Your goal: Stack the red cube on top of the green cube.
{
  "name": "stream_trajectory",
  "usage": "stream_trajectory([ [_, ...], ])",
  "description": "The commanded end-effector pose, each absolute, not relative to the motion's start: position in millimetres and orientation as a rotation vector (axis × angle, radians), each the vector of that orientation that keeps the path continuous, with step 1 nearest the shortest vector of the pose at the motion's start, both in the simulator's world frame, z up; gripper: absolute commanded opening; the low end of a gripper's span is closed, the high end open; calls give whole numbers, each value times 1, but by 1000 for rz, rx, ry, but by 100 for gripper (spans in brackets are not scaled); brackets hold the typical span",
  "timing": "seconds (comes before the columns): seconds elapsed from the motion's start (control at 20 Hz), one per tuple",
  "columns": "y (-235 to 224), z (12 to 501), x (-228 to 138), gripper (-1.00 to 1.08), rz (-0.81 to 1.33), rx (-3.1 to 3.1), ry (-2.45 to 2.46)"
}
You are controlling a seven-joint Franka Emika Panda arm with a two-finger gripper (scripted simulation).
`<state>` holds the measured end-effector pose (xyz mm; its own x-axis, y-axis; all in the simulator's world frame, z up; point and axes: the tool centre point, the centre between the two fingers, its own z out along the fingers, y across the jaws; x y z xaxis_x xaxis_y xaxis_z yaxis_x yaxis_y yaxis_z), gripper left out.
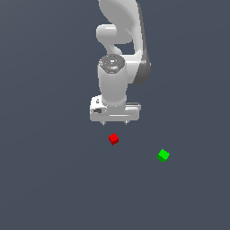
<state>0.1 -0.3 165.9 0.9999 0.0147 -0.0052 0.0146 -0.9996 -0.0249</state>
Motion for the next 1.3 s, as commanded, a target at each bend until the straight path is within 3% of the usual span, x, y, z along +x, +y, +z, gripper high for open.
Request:
stream_trajectory([
  [0.0, 0, 166, 0, 100, 8, -3117, -23],
  [0.55, -1, 150, 0, 100, 7, -3116, -162],
  [1.25, -5, 93, 3, 100, 2, -3061, -673],
])
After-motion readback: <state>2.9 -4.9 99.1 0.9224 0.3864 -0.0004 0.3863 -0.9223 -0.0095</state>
